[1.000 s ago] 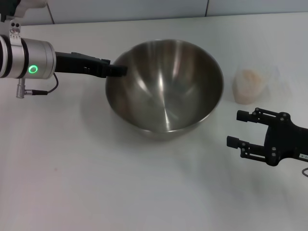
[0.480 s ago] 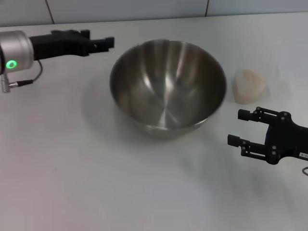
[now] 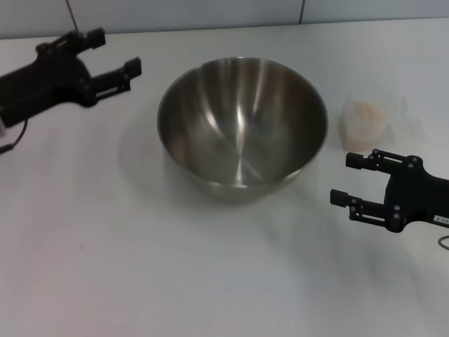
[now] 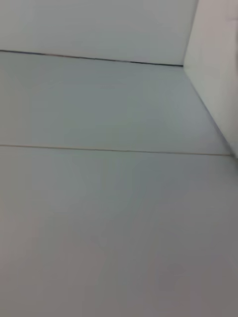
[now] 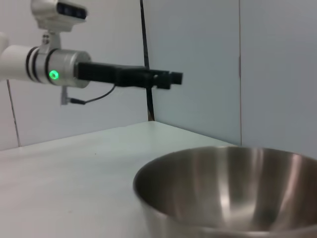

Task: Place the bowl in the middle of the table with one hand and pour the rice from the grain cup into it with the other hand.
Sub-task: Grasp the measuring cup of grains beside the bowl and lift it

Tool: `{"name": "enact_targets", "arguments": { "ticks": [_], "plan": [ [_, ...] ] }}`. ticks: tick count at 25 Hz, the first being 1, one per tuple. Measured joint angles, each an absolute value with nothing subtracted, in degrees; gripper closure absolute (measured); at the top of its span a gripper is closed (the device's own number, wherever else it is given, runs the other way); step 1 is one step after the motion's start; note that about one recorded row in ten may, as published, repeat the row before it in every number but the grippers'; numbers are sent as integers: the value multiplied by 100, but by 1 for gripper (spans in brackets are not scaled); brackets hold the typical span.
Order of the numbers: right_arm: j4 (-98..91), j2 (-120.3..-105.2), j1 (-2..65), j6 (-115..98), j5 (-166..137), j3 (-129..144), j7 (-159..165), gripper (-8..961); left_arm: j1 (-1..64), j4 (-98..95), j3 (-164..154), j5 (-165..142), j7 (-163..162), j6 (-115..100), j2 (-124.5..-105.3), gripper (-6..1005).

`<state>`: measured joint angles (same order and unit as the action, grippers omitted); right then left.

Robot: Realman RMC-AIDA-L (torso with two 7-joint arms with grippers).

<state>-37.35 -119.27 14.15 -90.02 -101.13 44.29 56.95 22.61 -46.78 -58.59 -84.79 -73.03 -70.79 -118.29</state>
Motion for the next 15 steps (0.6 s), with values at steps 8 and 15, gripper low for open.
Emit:
{"name": "enact_targets", "arguments": {
  "ticks": [8,15],
  "plan": [
    [-3595,-11933,1487,-8714,-9990,4412,5684,344,1910,-4572,-5779,-8816,-6941,-8139,-11708,160],
    [-3200,-11940,1508,-8372,-9581,4410,5391,347,1746,-4417,-5641,-8841,-6950,-9169,-11519,161]
  ]
}}
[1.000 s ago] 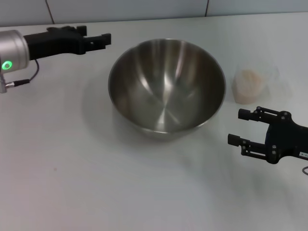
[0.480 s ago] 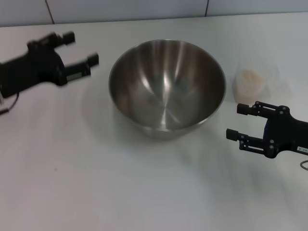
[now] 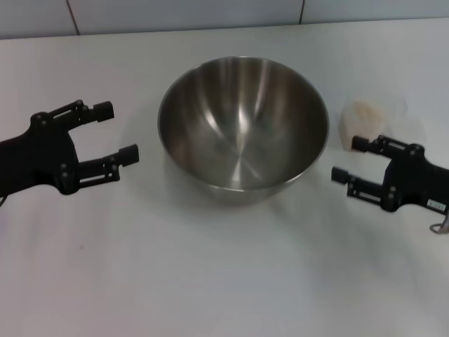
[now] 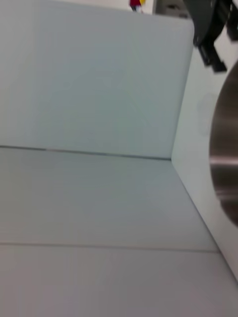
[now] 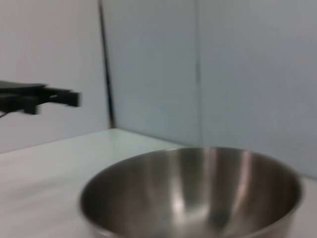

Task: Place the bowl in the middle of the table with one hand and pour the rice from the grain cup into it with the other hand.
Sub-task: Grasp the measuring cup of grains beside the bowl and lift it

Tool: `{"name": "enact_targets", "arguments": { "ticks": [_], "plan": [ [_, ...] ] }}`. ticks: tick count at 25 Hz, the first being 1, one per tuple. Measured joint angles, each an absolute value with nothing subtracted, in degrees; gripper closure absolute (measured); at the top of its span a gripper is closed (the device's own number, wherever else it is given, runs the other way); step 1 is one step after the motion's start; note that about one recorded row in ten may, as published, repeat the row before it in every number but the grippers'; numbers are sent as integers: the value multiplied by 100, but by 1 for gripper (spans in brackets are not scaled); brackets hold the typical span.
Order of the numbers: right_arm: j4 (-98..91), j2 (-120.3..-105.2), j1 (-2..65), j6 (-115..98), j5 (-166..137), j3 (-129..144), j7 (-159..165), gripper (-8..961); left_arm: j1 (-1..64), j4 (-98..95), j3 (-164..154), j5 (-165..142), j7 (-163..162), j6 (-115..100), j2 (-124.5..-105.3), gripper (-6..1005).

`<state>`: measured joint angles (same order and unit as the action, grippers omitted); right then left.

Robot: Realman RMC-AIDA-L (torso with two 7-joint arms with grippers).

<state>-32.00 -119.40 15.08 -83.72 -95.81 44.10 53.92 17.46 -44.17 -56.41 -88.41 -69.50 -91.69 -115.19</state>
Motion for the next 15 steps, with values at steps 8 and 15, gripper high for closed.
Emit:
{"name": "enact_targets", "arguments": {
  "ticks": [8,15],
  "plan": [
    [-2421,-11947,1192,-7894,-7941,4280,4050,352,1722,-4378,-5573,-8910,-6843,-9329,-11498,161],
    [-1463,-11945,1076,-7867,-7107,3668,2712,356,1765,-4376,-5572,-8910,-6768,-9344,-11496,160]
  ]
}}
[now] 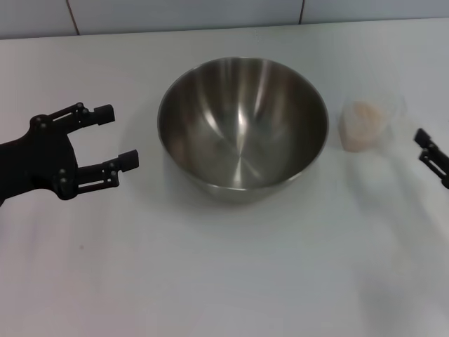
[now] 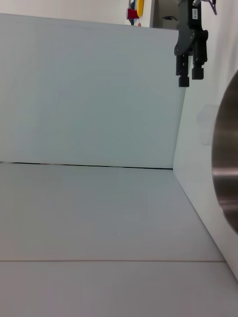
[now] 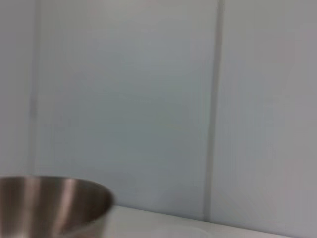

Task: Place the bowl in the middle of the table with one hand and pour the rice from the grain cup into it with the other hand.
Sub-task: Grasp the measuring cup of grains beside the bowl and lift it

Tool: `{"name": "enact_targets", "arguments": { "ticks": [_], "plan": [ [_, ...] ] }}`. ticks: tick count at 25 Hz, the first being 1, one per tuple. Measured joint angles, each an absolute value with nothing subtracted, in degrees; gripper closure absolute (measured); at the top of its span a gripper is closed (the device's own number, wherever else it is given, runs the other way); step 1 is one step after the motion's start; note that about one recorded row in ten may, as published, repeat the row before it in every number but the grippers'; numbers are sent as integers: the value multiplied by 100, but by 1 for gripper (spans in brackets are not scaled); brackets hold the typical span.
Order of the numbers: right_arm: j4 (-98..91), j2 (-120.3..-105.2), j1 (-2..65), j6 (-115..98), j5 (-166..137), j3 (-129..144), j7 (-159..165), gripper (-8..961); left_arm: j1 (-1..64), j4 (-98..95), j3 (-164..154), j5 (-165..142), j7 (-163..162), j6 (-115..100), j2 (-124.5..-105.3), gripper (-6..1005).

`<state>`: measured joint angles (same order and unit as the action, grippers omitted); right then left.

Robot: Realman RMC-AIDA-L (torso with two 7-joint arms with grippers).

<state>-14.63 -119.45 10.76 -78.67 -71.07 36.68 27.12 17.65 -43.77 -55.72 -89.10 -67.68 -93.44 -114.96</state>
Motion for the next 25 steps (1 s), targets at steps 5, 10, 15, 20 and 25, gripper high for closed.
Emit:
{"name": "enact_targets", "arguments": {
  "ticks": [5,10,15,20,25],
  "plan": [
    [-1019,-11944,1130,-7815,-7076,3119,2177,359,1809,-4376,-5600,-8915,-6760,-9329,-11495,160],
    [-900,-11943,1191,-7703,-7072,2948,2127,361,1828,-4322,-5589,-8921,-6758,-9249,-11495,160],
    [-817,-11942,1307,-7555,-7071,2943,2126,364,1810,-4281,-5581,-8921,-6628,-9267,-11492,161],
    [-717,-11942,1431,-7364,-7071,2939,2117,367,1787,-4260,-5588,-8922,-6590,-9278,-11495,160],
    [-560,-11947,1594,-7031,-7070,2920,1985,370,1785,-4261,-5606,-8921,-6590,-9290,-11493,160]
  ]
}}
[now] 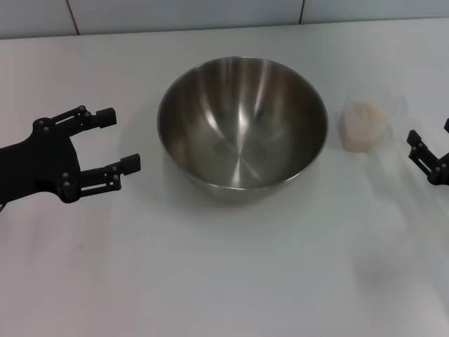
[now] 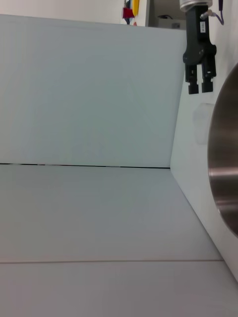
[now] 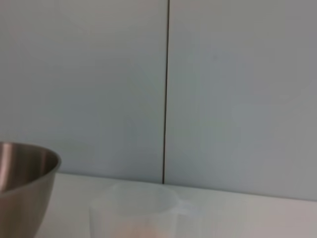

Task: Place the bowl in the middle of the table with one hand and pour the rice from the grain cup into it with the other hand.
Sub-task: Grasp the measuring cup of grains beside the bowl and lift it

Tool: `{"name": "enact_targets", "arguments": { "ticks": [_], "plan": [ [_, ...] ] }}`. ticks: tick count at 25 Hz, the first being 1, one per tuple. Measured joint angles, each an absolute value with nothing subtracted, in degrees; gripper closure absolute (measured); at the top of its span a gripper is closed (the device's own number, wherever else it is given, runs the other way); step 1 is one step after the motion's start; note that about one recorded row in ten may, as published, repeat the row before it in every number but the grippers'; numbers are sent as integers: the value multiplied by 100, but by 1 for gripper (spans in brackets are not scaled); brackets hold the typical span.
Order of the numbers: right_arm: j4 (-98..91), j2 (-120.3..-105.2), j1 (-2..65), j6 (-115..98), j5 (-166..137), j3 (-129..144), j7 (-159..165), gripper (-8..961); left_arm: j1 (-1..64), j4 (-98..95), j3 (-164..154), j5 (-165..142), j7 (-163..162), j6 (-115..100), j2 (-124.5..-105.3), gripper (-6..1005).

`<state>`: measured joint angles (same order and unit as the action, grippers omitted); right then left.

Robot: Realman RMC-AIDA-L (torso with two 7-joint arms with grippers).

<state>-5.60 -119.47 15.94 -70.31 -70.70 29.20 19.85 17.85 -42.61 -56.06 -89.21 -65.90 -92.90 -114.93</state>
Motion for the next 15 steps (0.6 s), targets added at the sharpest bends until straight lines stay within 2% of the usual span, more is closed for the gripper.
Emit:
{"name": "enact_targets", "arguments": {
  "ticks": [15],
  "plan": [
    [-453,-11951,1823,-6811,-7013,2765,1978,378,1786,-4255,-5582,-9159,-6566,-9299,-11502,161]
  ]
}}
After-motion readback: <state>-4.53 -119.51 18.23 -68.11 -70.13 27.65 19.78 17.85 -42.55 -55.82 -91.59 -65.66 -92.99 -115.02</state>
